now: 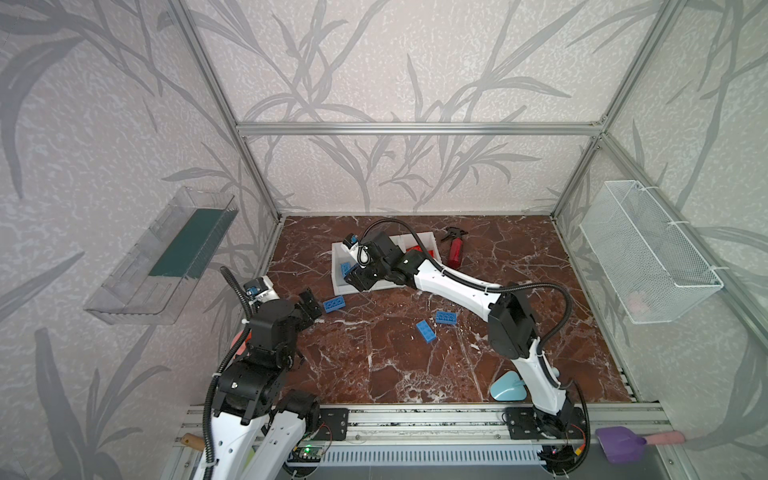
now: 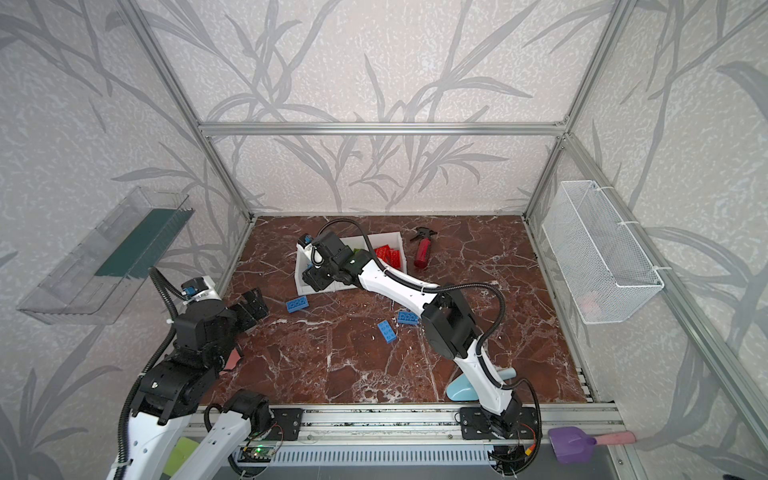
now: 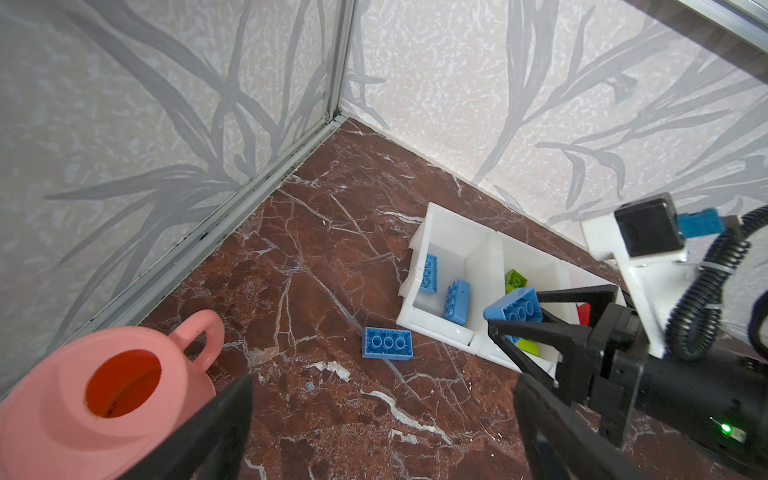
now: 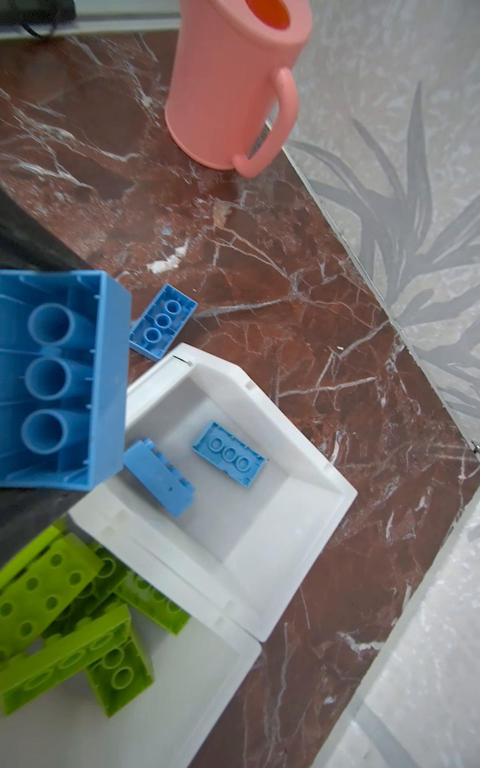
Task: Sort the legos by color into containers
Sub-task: 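Carry the blue brick with the right gripper into the blue compartment and release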
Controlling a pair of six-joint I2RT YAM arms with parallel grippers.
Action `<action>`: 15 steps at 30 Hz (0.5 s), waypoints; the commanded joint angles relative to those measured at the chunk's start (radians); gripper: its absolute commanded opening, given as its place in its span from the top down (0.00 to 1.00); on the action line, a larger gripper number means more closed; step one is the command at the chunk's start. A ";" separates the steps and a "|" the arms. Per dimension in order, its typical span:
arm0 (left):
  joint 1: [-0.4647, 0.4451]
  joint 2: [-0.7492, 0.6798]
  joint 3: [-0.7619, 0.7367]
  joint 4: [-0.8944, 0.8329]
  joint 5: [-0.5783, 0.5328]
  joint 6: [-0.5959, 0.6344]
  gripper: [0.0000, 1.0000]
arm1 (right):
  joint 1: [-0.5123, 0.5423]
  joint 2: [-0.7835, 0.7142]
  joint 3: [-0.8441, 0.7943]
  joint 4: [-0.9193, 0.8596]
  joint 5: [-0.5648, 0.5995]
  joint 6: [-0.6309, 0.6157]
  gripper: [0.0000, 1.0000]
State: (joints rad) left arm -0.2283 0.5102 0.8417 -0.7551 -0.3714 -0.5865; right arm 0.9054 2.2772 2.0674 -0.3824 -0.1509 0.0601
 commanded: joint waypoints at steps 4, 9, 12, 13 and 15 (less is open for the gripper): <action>-0.009 0.004 0.010 -0.032 -0.077 -0.053 0.03 | -0.026 0.152 0.232 -0.060 -0.037 -0.028 0.44; -0.016 0.011 0.007 -0.030 -0.076 -0.049 0.03 | -0.040 0.287 0.446 -0.138 -0.029 -0.034 0.39; -0.016 0.017 0.002 -0.024 -0.069 -0.044 0.03 | -0.043 0.351 0.555 -0.186 -0.029 -0.041 0.29; -0.016 0.018 0.002 -0.024 -0.069 -0.042 0.03 | -0.046 0.359 0.571 -0.191 -0.028 -0.042 0.25; -0.016 0.022 0.001 -0.024 -0.066 -0.043 0.03 | -0.050 0.363 0.582 -0.190 -0.028 -0.042 0.19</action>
State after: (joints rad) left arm -0.2413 0.5255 0.8417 -0.7670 -0.4156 -0.6147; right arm 0.8619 2.6266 2.6041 -0.5198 -0.1673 0.0284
